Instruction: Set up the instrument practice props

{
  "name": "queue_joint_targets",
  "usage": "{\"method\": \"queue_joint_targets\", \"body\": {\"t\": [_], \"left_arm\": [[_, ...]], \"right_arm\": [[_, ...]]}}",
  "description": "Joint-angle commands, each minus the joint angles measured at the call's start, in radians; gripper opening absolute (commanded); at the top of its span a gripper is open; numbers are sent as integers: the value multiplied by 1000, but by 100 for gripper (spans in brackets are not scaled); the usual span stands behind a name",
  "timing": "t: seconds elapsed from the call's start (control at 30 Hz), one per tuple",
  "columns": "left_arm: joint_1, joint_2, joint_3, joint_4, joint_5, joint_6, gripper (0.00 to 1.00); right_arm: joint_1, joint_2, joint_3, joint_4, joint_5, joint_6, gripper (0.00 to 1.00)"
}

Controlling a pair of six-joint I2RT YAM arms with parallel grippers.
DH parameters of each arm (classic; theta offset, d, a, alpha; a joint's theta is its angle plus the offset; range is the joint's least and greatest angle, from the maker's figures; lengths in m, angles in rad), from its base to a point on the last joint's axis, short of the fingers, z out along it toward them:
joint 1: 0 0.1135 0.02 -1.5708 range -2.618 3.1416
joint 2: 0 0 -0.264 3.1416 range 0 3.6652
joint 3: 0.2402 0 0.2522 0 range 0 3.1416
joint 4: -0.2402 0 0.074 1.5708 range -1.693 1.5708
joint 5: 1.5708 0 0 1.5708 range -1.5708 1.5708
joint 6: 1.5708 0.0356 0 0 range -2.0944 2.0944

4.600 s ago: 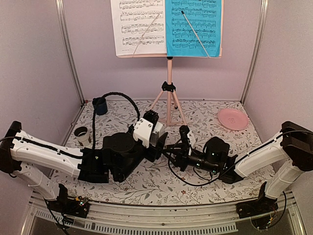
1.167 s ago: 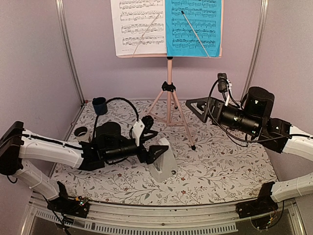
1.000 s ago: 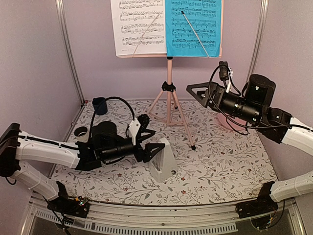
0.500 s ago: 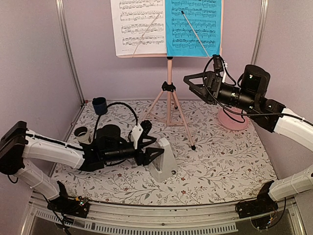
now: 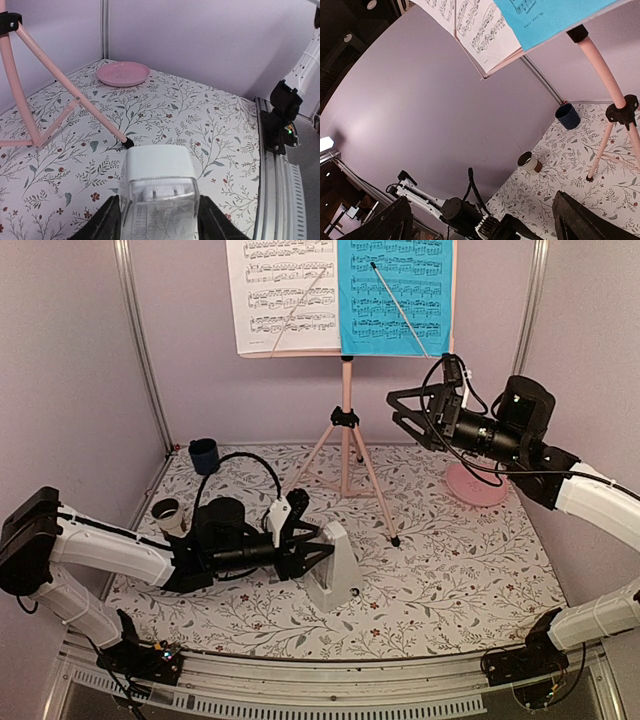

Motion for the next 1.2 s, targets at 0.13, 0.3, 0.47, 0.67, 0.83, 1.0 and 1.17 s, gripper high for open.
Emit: {"method": "queue_joint_targets", "body": {"t": [0.13,0.3,0.47,0.67,0.83,1.0,1.17], "left_arm": [[15,-9,-3,18,-14,11,53],[14,-2,2,37,-10,8,51],[13,3,-5,65,-3,4,48],[11,19,15,77,-2,8,52],[1,25,28,79,-9,16,52],[-9,27,31,80,-13,26,53],[-24,34,45,62,-27,50,57]], "right_arm": [[-24,34,-161,-14,-161,-158,94],[-21,85,-216,10,-246,-171,87],[23,164,-231,65,-313,-109,81],[79,258,-211,66,-313,-89,78],[109,318,-187,60,-307,-93,74],[119,356,-183,52,-285,-90,70],[120,385,-178,52,-274,-81,67]]}}
